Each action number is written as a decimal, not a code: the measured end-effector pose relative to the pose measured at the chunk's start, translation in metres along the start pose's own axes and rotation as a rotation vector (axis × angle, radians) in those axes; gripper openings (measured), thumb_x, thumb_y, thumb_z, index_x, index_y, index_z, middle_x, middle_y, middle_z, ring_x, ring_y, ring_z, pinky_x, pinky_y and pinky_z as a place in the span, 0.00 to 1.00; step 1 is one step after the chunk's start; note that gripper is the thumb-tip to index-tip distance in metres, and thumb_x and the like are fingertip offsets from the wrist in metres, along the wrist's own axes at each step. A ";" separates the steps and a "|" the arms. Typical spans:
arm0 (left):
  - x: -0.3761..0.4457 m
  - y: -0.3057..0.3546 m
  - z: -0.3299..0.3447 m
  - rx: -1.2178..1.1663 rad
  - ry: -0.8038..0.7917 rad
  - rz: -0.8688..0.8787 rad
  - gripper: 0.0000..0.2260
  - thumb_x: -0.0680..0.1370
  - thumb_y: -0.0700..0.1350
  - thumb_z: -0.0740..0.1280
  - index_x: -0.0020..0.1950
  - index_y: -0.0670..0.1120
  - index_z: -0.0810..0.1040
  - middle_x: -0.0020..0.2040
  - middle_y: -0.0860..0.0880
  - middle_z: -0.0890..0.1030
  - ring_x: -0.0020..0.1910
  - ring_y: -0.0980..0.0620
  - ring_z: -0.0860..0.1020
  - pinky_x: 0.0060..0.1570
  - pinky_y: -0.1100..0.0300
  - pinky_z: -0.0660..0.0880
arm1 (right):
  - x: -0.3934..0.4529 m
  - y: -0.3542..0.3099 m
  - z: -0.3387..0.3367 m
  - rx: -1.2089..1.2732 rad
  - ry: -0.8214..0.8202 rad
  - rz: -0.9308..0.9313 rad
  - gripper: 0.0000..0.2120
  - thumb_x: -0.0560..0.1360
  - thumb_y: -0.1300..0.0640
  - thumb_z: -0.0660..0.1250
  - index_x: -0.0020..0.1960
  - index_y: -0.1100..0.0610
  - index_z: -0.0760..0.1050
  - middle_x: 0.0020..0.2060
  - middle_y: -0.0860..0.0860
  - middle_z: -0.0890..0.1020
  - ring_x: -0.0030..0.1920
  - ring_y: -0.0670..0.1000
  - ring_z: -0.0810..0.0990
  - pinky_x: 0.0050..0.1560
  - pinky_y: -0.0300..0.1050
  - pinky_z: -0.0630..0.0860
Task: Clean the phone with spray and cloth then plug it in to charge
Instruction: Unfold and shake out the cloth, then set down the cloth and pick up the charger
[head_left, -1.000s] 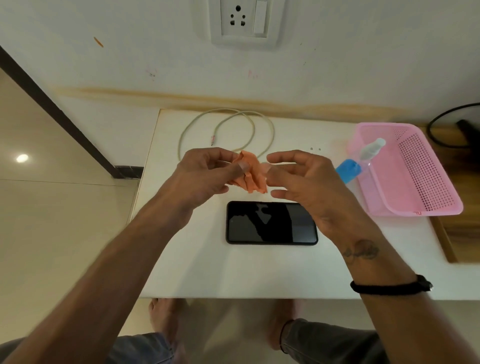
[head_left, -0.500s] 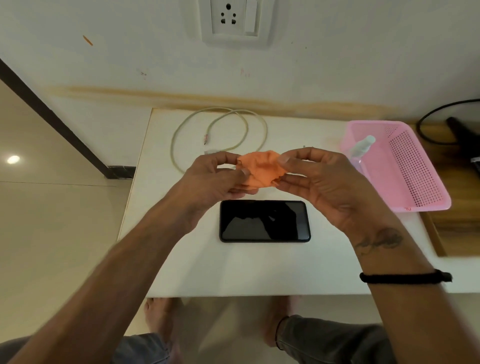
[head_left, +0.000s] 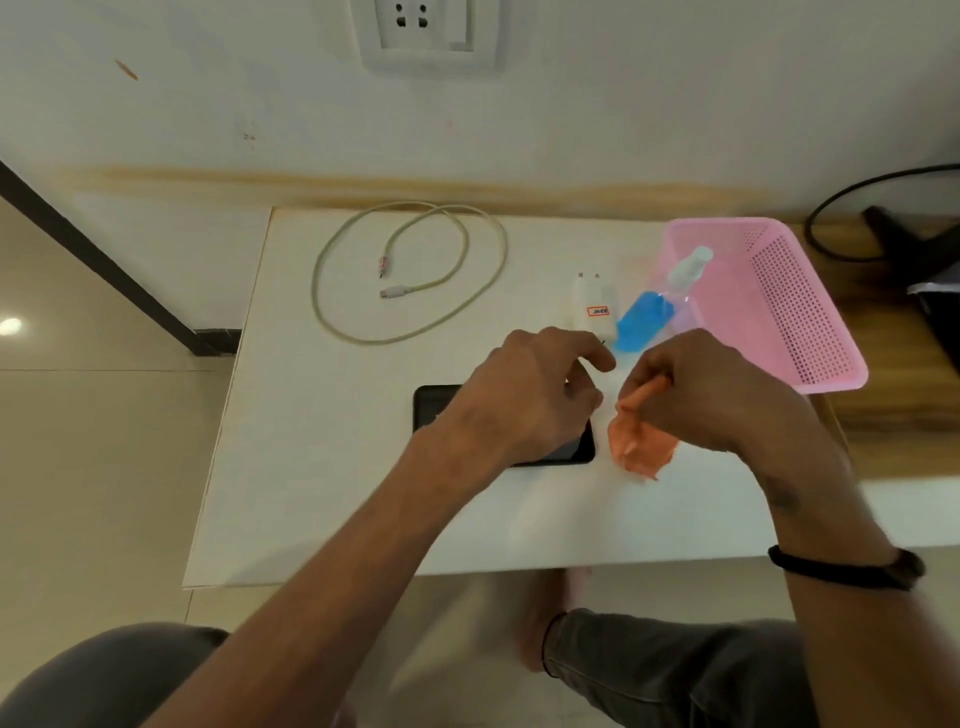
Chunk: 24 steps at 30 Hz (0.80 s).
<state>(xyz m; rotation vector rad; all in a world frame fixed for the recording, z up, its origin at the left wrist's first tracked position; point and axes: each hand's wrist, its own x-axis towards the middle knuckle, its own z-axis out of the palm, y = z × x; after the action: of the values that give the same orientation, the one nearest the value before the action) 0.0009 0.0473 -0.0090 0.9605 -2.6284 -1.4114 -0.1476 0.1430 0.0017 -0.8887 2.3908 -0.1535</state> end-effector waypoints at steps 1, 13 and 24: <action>-0.001 0.001 0.000 0.017 0.004 0.010 0.13 0.81 0.46 0.68 0.66 0.54 0.80 0.55 0.54 0.85 0.52 0.53 0.83 0.59 0.54 0.80 | 0.000 0.000 0.001 -0.032 -0.006 0.021 0.05 0.76 0.60 0.71 0.50 0.52 0.83 0.43 0.49 0.82 0.41 0.47 0.79 0.41 0.42 0.76; -0.003 -0.015 -0.019 0.262 0.217 0.030 0.12 0.81 0.53 0.68 0.64 0.55 0.79 0.53 0.56 0.85 0.52 0.51 0.82 0.53 0.51 0.80 | -0.010 -0.023 0.022 -0.048 0.467 -0.128 0.14 0.76 0.51 0.73 0.61 0.51 0.80 0.53 0.50 0.85 0.50 0.53 0.83 0.47 0.45 0.73; -0.001 -0.037 -0.038 0.304 0.211 -0.068 0.16 0.81 0.56 0.66 0.67 0.54 0.76 0.57 0.53 0.84 0.54 0.48 0.82 0.50 0.52 0.78 | 0.029 -0.043 0.042 0.007 0.257 -0.155 0.28 0.78 0.49 0.72 0.75 0.52 0.69 0.71 0.54 0.71 0.62 0.54 0.79 0.61 0.49 0.74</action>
<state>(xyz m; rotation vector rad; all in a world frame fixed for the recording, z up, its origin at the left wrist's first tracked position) 0.0313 0.0045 -0.0139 1.1622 -2.7163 -0.8744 -0.1179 0.0955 -0.0340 -1.1090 2.5514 -0.3559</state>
